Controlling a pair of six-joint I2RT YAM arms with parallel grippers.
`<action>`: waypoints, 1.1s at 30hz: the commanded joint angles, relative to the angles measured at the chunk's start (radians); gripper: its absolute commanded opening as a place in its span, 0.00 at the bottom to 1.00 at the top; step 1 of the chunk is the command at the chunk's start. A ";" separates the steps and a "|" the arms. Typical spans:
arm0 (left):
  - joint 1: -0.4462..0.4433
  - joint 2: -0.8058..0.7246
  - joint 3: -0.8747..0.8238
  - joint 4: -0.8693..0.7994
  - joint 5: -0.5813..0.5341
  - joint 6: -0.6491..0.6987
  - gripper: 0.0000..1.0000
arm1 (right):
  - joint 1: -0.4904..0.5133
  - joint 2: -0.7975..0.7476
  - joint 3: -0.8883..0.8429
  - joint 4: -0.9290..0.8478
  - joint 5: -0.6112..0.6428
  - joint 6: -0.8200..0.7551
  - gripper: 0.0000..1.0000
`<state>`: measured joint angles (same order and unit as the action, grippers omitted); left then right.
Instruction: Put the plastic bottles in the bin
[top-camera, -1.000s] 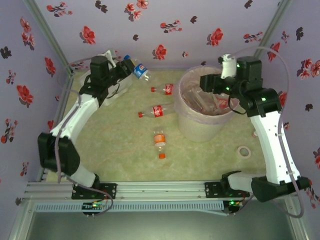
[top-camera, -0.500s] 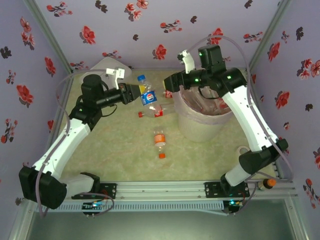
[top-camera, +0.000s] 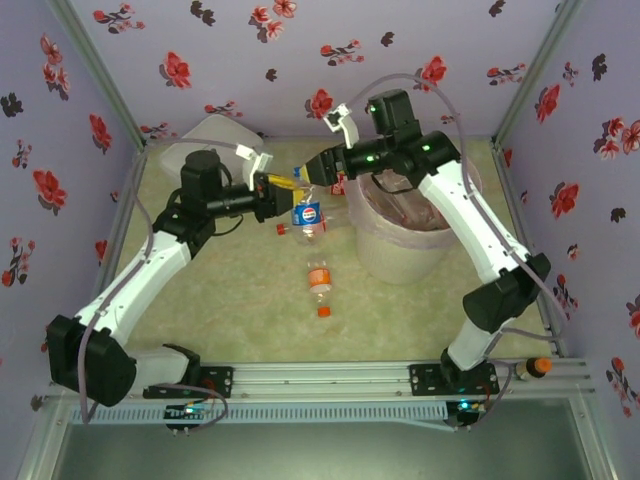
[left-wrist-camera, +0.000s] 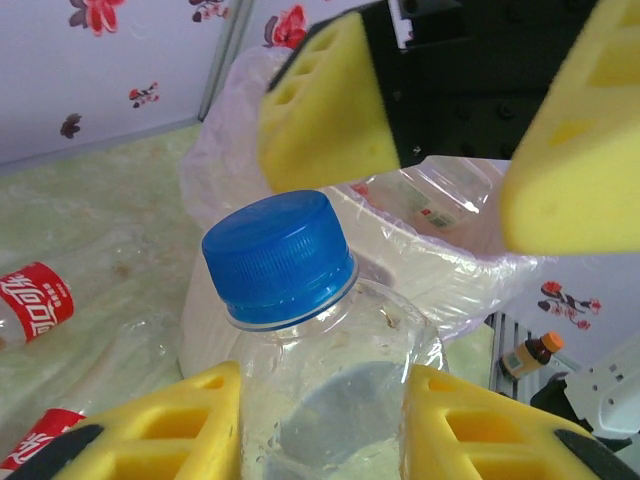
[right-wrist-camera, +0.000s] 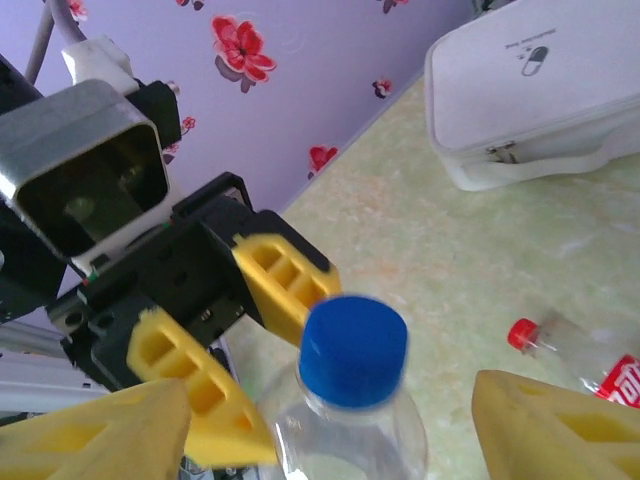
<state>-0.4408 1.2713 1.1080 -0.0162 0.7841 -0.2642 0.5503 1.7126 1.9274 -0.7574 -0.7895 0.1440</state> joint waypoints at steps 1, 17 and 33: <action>-0.014 0.011 0.042 0.004 0.032 0.061 0.30 | 0.015 0.023 0.046 0.048 -0.038 0.035 0.69; -0.016 0.029 0.061 0.064 0.028 0.021 0.32 | 0.016 0.043 0.074 0.002 -0.008 0.025 0.26; 0.000 -0.077 -0.130 0.053 -0.169 -0.027 1.00 | -0.219 -0.302 -0.024 0.267 0.517 0.134 0.00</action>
<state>-0.4488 1.2163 1.0222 0.0257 0.6804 -0.2615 0.3687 1.5234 1.9560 -0.5999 -0.4931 0.2413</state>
